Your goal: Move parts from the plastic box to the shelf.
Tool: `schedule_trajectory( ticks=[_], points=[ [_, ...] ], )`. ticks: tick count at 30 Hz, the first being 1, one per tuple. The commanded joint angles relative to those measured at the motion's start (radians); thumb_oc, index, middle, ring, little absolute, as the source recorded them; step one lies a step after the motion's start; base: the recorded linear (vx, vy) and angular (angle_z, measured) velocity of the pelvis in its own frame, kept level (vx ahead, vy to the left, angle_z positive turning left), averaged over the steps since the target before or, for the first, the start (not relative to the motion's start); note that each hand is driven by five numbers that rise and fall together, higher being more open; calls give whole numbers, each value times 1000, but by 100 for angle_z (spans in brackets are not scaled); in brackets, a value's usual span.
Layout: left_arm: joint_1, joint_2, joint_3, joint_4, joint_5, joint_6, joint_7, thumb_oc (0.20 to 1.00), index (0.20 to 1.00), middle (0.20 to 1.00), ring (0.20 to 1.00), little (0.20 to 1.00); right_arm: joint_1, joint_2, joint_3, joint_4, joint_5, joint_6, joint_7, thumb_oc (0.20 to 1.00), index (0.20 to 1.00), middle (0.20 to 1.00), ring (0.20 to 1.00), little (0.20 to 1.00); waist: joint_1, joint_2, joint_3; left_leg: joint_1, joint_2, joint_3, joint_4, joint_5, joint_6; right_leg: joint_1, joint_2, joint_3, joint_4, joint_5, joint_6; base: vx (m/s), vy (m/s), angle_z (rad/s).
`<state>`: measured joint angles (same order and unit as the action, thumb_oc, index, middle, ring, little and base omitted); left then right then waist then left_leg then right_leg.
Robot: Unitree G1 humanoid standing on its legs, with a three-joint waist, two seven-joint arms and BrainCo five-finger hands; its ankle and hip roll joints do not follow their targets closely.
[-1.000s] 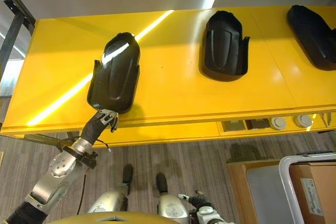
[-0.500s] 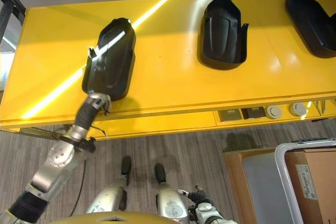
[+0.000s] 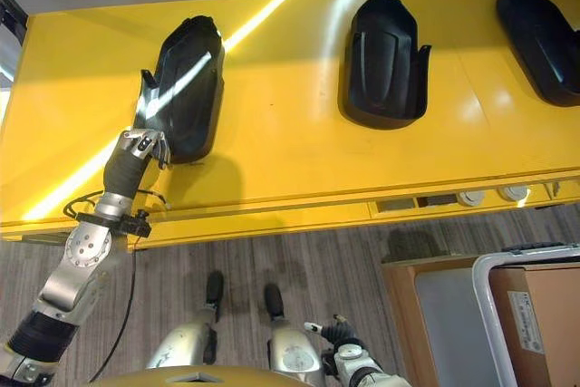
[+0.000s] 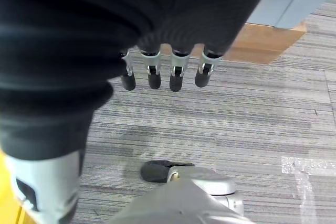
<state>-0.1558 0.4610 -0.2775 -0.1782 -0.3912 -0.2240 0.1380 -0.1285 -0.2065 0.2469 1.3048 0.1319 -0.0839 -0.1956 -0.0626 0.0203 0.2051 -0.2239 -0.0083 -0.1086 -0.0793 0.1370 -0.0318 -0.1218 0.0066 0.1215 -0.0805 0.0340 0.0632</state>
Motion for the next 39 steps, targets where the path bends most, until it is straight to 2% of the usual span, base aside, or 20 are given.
schedule_trajectory(
  ticks=[1,11,17,20,22,23,26,28,29,30,31,33,34,35,37,38,39],
  points=[
    [5,-3,5,2,18,-19,-14,200,200,200,200,200,26,38,42,-7,17,0,-6,1000,1000,1000,1000,1000,-12,-50,-34,42,48,7,-7,-95,-19,-64,-82,-9,-7,15,49,0,0,0],
    [-81,-28,-25,182,48,-9,23,200,200,200,200,200,20,32,48,-6,0,4,-6,1000,1000,1000,1000,1000,-26,-57,-41,20,49,17,-8,-90,-19,-94,-85,2,-7,28,54,-25,8,-2],
    [-87,-31,-4,191,48,-17,35,200,200,200,200,200,28,32,43,3,-3,2,-9,1000,1000,1000,1000,1000,-28,-56,-39,14,49,25,-6,-84,-19,-104,-84,9,-7,34,53,-21,10,-10],
    [-80,-26,5,154,47,-19,29,200,200,200,200,200,36,29,35,11,-2,6,-8,1000,1000,1000,1000,1000,-26,-54,-44,23,49,21,-6,-86,-19,-94,-84,9,-7,30,52,1,1,-1],
    [-44,6,27,38,64,-28,4,200,200,200,200,200,38,33,23,16,5,9,-5,1000,1000,1000,1000,1000,-16,-52,-58,39,46,16,-5,-94,-18,-70,-86,0,-7,23,51,32,-7,2],
    [-41,7,29,35,64,-26,3,200,200,200,200,200,39,33,24,16,5,9,-5,1000,1000,1000,1000,1000,-17,-52,-57,41,46,16,-5,-94,-18,-69,-86,0,-7,22,51,37,-8,0],
    [53,41,66,-92,96,-44,-25,200,200,200,200,200,39,38,15,10,13,6,-1,1000,1000,1000,1000,1000,0,-53,-76,73,42,10,-2,-107,-17,-31,-89,-13,-6,11,51,57,-7,6],
    [134,44,103,-138,128,-66,-3,200,200,200,200,200,37,48,12,6,18,3,-1,1000,1000,1000,1000,1000,17,-58,-96,99,39,2,2,-118,-16,1,-90,-22,-3,-1,49,83,-25,11],
    [166,43,112,-154,151,-79,12,523,523,523,523,523,33,53,10,8,21,2,-6,1000,1000,1000,1000,1000,24,-60,-103,111,37,-2,2,-124,-15,15,-89,-27,-1,-6,48,54,-20,13],
    [170,43,114,-158,152,-77,13,1000,1000,1000,1000,1000,35,53,12,8,21,1,-6,1000,1000,1000,1000,1000,22,-61,-102,115,37,-3,2,-125,-15,19,-90,-28,-1,-7,48,37,-19,18],
    [210,42,121,-155,196,-94,43,1000,1000,1000,1000,1000,26,60,10,9,28,0,-14,1000,1000,1000,1000,1000,33,-64,-109,128,36,-10,5,-131,-14,35,-89,-32,3,-14,46,54,-29,22],
    [302,73,132,-81,369,-113,169,1000,1000,1000,1000,1000,11,71,0,17,40,-11,-48,1000,1000,1000,1000,1000,62,-72,-129,153,38,-34,14,-144,-12,73,-90,-54,11,-32,44,71,-35,22],
    [302,73,132,-81,370,-113,170,1000,1000,1000,1000,1000,11,71,0,17,40,-11,-48,1000,1000,1000,1000,1000,61,-72,-128,153,38,-35,14,-144,-12,74,-90,-54,11,-32,44,44,-33,28],
    [354,88,125,18,471,-113,262,1000,1000,1000,1000,1000,2,74,-6,18,51,-24,-76,1000,1000,1000,1000,1000,85,-79,-136,161,36,-52,22,-148,-12,93,-90,-71,16,-43,44,26,-31,31],
    [386,72,107,184,530,-84,305,1000,1000,1000,1000,1000,-5,76,-12,23,68,-35,-101,1000,1000,1000,1000,1000,109,-82,-142,167,31,-73,27,-148,-12,111,-93,-90,21,-49,44,20,-24,30],
    [382,70,103,190,533,-88,309,1000,1000,1000,1000,1000,-5,76,-13,23,69,-36,-102,1000,1000,1000,1000,1000,108,-81,-141,168,31,-75,28,-149,-12,113,-94,-92,20,-50,44,14,-19,50],
    [413,39,73,379,588,-75,338,1000,1000,1000,1000,1000,-7,74,-28,27,86,-45,-118,1000,1000,1000,1000,1000,132,-84,-145,171,24,-97,34,-150,-11,128,-97,-110,26,-58,43,18,-20,47]
  ],
)
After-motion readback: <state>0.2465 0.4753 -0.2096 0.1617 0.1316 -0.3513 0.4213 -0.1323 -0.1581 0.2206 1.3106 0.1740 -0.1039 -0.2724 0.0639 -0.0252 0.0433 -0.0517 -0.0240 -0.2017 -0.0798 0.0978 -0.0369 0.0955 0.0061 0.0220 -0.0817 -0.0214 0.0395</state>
